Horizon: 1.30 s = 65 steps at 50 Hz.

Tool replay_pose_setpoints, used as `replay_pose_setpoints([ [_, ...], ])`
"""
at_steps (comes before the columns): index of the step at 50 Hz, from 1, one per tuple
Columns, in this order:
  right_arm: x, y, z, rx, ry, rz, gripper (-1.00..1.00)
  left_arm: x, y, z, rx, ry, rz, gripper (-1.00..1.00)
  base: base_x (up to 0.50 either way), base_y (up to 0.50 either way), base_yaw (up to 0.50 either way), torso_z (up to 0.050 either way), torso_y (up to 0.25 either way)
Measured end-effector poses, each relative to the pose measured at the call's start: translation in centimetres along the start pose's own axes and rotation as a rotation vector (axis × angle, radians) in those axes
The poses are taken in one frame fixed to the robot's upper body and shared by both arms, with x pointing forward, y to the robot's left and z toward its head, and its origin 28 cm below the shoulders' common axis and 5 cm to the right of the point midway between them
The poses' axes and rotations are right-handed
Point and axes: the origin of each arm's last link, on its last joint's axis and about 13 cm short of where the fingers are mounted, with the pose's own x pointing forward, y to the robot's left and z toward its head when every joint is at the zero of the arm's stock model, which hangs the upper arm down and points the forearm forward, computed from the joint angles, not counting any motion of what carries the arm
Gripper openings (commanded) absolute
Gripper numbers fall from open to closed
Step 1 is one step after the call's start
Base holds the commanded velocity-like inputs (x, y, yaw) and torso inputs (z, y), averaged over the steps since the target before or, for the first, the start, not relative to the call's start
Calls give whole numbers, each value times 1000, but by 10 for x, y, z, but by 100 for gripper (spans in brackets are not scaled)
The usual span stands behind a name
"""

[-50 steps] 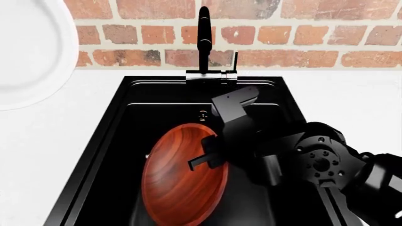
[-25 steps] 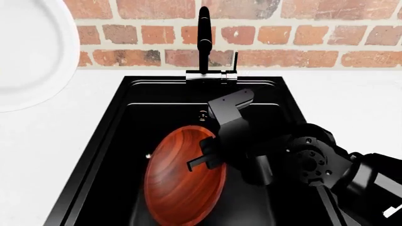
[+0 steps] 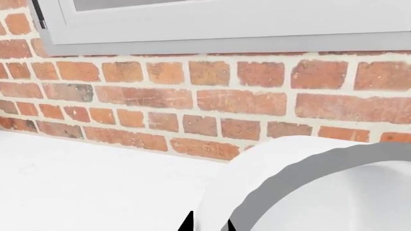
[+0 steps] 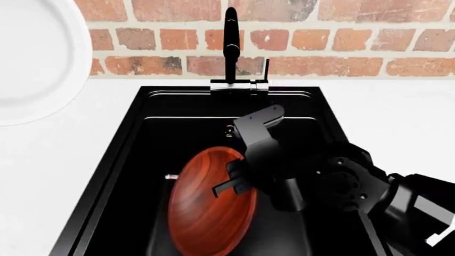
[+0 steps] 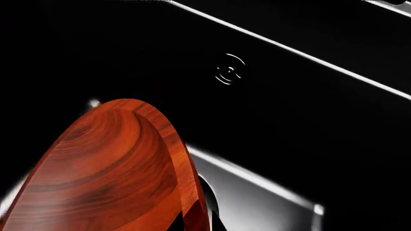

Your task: Stack the bowls in the sink.

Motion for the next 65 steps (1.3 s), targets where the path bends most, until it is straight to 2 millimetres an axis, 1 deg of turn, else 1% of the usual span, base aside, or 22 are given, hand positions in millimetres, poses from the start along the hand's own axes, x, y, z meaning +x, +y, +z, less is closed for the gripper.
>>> replay_pose_setpoints([
  [41,6,4,-3,-52,33,-37,-100,-1,0,0,-1,0,-1,-100,0,0,0,0,1],
  [61,12,7,-6,-67,46,-40,-100,-1,1,0,-2,1,-1,-100,0,0,0,1,2],
  [62,12,7,-6,-68,47,-40,100,-1,1,0,-2,1,-1,-100,0,0,0,0,0],
  [65,12,7,-5,-72,44,-43,100,-1,1,0,-2,1,-1,-100,0,0,0,0,0],
])
